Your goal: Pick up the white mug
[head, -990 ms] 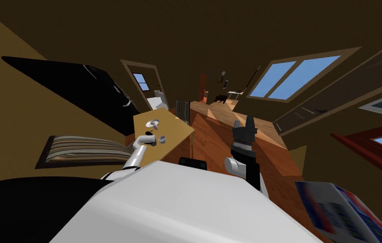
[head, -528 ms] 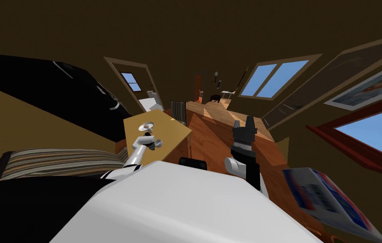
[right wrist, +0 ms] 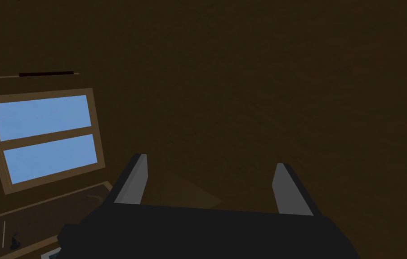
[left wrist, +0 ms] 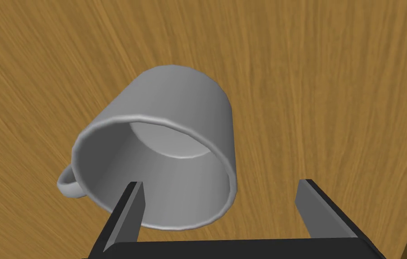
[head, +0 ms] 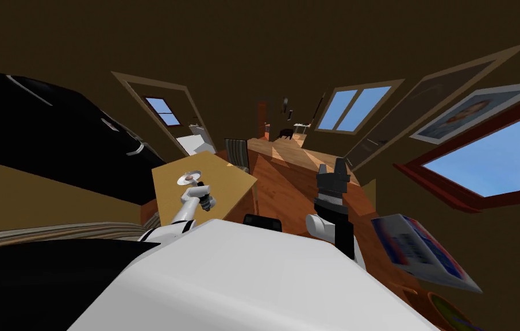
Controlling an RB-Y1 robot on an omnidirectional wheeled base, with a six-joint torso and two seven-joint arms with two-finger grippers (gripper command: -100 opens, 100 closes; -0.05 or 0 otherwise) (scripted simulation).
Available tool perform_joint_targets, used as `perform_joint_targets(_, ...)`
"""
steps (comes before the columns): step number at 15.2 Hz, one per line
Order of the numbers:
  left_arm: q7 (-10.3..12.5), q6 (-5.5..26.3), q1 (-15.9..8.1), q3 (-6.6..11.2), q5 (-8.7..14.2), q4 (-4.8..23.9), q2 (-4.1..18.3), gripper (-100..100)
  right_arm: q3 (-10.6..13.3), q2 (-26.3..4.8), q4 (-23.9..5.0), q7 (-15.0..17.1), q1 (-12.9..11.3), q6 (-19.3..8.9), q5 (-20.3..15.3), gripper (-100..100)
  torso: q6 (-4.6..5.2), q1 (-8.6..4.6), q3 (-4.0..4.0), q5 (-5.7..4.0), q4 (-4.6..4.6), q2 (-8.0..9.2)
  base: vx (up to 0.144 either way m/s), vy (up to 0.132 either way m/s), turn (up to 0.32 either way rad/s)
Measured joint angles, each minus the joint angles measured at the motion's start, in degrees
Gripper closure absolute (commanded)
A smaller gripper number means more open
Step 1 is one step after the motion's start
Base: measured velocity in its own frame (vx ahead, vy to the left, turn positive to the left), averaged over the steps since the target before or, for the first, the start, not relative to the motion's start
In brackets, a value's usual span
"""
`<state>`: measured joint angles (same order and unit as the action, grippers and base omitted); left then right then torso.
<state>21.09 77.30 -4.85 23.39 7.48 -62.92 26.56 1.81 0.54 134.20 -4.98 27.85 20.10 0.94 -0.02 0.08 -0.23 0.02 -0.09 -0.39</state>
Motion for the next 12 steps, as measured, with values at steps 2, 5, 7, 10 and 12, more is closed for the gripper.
perform_joint_targets(2, 0.1, 1.17, 0.23, 0.31, 0.09, 0.06, -0.1, -100, 0.0, 0.0, 0.0, 0.0, 0.0, 0.0, 0.0, 0, -0.01, -0.04, 0.04, -0.01, 0.01, 0.07, 0.018, 0.0, -0.075)
perform_joint_targets(5, 1.81, -0.39, 3.37, -1.59, 3.42, -0.46, 1.96, -100, 0.0, 0.0, 0.0, 0.0, -0.01, 0.0, 0.0, 0, 0.0, -0.09, 0.11, -0.02, 0.04, 0.2, 0.008, -0.011, -0.191)
perform_joint_targets(7, 3.12, -1.97, 5.02, -2.98, 5.84, 0.06, 3.44, -100, 0.0, 0.0, 0.0, 0.0, -0.01, 0.0, 0.0, 0, -0.01, -0.09, 0.13, -0.02, 0.05, 0.22, 0.007, -0.009, -0.142)
perform_joint_targets(10, 5.1, -3.98, 7.69, -5.08, 9.36, 0.31, 5.51, -100, 0.0, 0.0, 0.0, 0.0, -0.01, 0.0, 0.0, 0, 0.0, -0.1, 0.13, -0.03, 0.05, 0.22, 0.008, -0.008, -0.132)
perform_joint_targets(12, 6.28, -5.04, 9.5, -6.31, 11.78, 0.17, 6.95, -100, 0.0, 0.0, 0.0, 0.0, -0.01, 0.0, 0.0, 0, -0.01, -0.09, 0.13, -0.03, 0.05, 0.22, 0.008, -0.008, -0.124)
